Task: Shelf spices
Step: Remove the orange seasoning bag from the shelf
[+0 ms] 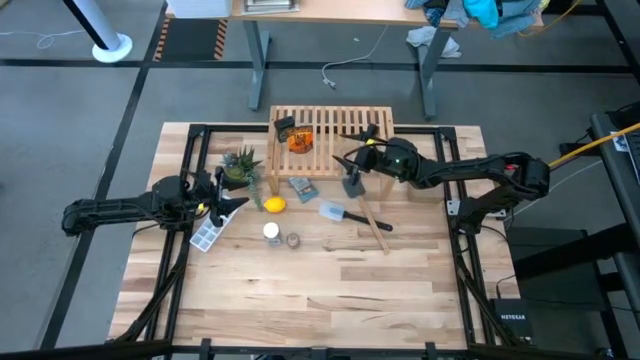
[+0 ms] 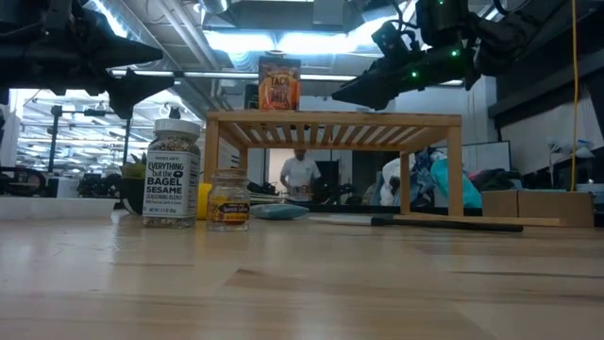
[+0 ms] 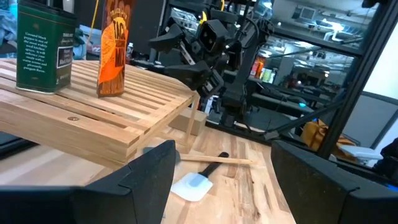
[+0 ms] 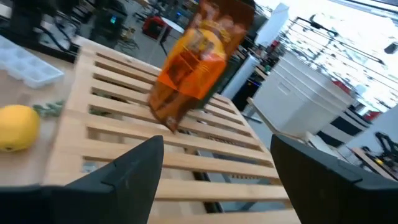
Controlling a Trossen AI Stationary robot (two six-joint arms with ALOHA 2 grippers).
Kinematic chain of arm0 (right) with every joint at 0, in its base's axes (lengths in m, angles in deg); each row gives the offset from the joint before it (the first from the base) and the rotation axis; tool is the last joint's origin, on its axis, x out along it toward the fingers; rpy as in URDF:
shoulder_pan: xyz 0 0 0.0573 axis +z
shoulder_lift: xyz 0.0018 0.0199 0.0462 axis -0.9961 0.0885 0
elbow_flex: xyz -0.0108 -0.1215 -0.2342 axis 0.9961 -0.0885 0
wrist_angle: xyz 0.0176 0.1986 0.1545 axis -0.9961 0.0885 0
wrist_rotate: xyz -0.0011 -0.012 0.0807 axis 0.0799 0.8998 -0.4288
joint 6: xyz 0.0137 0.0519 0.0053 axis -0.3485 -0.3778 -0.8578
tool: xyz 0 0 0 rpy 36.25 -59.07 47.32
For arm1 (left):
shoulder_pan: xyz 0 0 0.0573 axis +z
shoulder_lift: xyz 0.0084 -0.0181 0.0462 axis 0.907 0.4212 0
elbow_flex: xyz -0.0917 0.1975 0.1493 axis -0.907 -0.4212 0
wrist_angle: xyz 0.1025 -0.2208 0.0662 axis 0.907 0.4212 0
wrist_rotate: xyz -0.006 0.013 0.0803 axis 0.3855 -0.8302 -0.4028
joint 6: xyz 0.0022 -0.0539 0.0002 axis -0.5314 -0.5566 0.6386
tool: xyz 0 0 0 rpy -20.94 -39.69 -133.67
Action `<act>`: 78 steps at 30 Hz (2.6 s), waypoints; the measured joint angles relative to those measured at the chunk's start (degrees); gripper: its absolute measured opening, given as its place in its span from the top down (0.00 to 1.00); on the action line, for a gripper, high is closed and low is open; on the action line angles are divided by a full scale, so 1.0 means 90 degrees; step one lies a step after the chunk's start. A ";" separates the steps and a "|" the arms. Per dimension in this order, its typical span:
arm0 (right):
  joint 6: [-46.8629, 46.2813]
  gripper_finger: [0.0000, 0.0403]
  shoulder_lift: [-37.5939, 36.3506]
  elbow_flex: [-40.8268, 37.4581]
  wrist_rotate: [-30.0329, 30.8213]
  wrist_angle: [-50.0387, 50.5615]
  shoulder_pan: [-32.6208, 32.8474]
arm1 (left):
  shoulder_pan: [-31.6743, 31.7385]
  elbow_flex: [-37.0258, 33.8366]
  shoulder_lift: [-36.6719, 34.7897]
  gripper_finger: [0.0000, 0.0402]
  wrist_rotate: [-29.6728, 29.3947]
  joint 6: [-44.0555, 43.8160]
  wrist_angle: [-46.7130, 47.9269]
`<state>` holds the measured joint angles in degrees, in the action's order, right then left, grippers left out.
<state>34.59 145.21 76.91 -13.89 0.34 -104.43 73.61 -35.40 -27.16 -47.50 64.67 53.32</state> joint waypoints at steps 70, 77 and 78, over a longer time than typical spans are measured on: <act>-0.2110 0.63 0.2600 0.2518 -0.3564 -0.0304 -0.0912 | 0.0000 0.0000 0.0000 0.36 -0.0002 0.0110 -0.0028; -0.2169 0.93 0.2560 0.2518 -0.3654 -0.0190 -0.0915 | -0.0001 0.0000 0.0000 0.36 0.0000 0.0025 -0.0017; -0.2195 0.93 0.2534 0.2518 -0.3664 -0.0126 -0.0918 | -0.0002 0.0000 0.0002 0.36 0.0000 0.0000 -0.0017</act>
<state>14.83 168.01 99.58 -46.86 -0.79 -112.69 73.58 -35.40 -27.14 -47.50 64.67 53.17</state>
